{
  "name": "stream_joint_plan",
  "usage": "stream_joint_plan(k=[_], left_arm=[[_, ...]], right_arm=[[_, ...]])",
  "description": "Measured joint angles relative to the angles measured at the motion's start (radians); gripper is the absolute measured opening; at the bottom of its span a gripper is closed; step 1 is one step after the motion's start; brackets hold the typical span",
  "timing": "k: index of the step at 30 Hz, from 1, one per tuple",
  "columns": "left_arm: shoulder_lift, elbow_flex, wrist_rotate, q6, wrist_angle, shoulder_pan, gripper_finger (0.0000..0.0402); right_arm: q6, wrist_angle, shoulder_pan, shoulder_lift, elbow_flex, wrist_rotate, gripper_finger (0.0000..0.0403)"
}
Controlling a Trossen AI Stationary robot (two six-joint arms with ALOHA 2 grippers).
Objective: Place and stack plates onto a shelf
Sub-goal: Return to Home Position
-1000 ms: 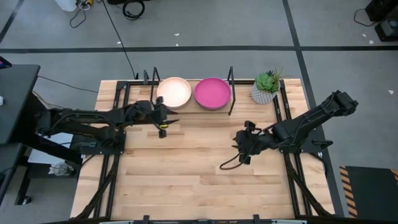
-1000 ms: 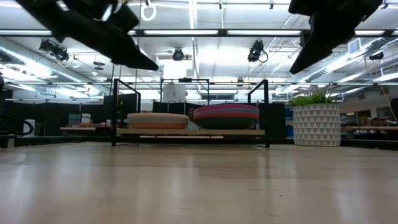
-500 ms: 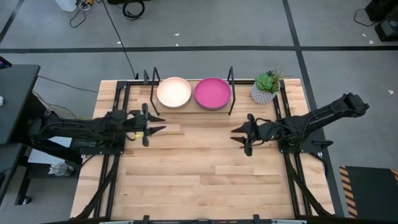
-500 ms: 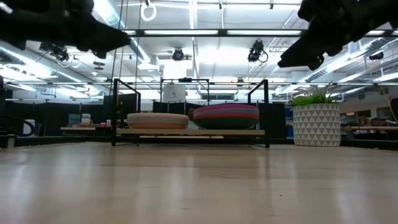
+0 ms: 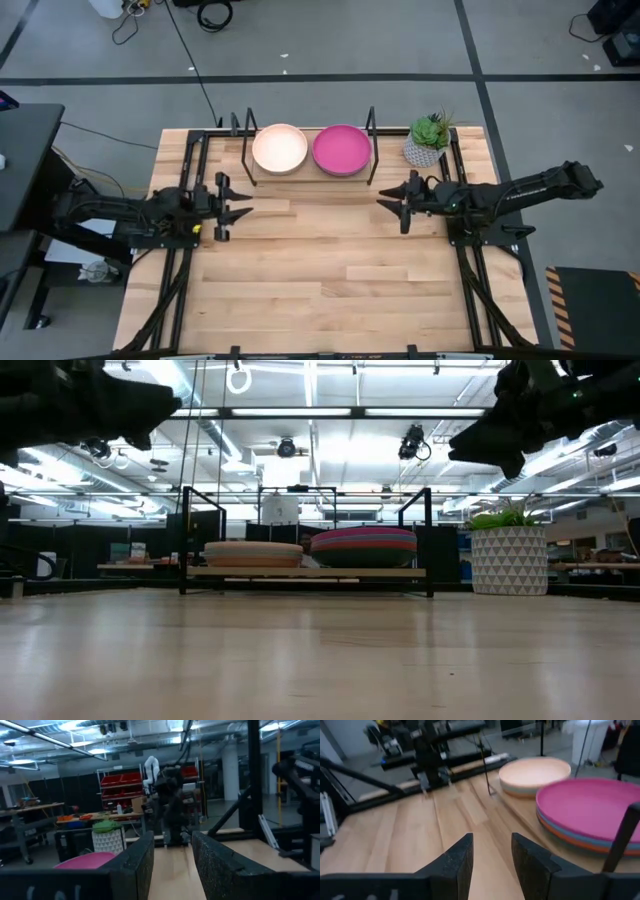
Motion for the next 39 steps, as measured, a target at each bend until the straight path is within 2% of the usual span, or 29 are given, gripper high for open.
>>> stream_joint_plan(k=[7, 20, 29, 34, 39], left_arm=[[-0.030, -0.004, -0.038, 0.002, -0.006, -0.059, 0.0135], [-0.125, -0.004, -0.046, -0.012, -0.042, -0.149, 0.0078], [-0.248, -0.005, -0.045, -0.010, -0.078, -0.201, 0.0051], [-0.372, -0.005, -0.046, -0.014, -0.222, -0.228, 0.0030], [-0.374, -0.005, -0.043, -0.016, -0.237, -0.256, 0.0012]], right_arm=[[-0.048, 0.226, -0.012, -0.021, -0.123, -0.012, 0.0139], [0.008, 0.372, -0.067, -0.153, -0.314, -0.032, 0.0139], [0.032, 0.373, -0.072, -0.186, -0.319, -0.046, 0.0139], [0.004, 0.373, -0.073, -0.231, -0.319, 0.031, 0.0139], [-0.016, 0.374, -0.073, -0.279, -0.319, 0.080, 0.0139]])
